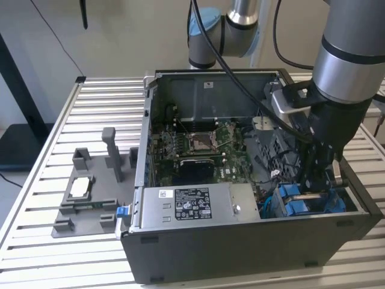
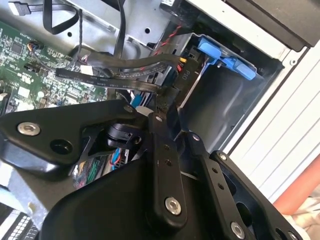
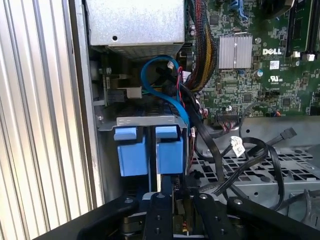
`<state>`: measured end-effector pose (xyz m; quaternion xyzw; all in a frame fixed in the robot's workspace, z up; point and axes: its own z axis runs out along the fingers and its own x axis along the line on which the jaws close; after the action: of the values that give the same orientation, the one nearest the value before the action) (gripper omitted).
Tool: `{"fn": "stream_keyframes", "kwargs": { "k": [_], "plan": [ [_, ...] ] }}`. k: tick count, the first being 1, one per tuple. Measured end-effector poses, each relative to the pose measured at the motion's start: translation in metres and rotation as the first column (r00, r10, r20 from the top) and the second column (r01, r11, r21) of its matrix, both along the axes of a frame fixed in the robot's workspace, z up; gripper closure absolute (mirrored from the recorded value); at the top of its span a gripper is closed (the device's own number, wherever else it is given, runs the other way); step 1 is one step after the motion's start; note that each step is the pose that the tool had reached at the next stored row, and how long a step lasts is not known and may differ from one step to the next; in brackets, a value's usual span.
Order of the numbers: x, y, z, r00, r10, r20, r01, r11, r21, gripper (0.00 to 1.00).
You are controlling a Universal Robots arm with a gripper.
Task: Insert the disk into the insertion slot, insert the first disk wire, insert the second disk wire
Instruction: 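Insert the second disk wire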
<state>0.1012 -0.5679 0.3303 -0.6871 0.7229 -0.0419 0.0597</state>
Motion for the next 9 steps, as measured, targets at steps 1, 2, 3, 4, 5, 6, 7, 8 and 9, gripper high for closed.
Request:
{"fn": "stream_keyframes", "kwargs": {
  "k": [1, 2, 3, 4, 5, 6, 7, 8, 9],
  "plan": [
    [0.0, 0.0, -0.0004, 1.0, 0.0, 0.0, 0.0, 1.0, 0.0003, 0.76],
    [0.0, 0.0, -0.0005, 1.0, -0.001, 0.0001, 0.001, 1.0, 0.0005, 0.76],
    [0.0, 0.0, -0.0005, 1.0, -0.001, 0.0, 0.001, 1.0, 0.0001, 0.78],
    [0.0, 0.0, -0.0006, 1.0, -0.001, -0.0001, 0.001, 1.0, -0.0001, 0.82],
    [-0.0001, 0.0, -0.0007, 1.0, -0.002, 0.0, 0.002, 1.0, -0.0002, 0.82],
    [-0.0001, 0.0, -0.0009, 1.0, -0.003, 0.0, 0.003, 1.0, 0.0, 0.84],
    [-0.0001, -0.0001, -0.0012, 1.0, -0.004, 0.0001, 0.004, 1.0, 0.0002, 0.84],
    [-0.0001, 0.0, -0.0014, 1.0, -0.004, 0.0, 0.004, 1.0, 0.0004, 0.84],
    [-0.0001, 0.0, -0.0014, 1.0, -0.005, 0.0, 0.005, 1.0, 0.0003, 0.84]
  ]
}}
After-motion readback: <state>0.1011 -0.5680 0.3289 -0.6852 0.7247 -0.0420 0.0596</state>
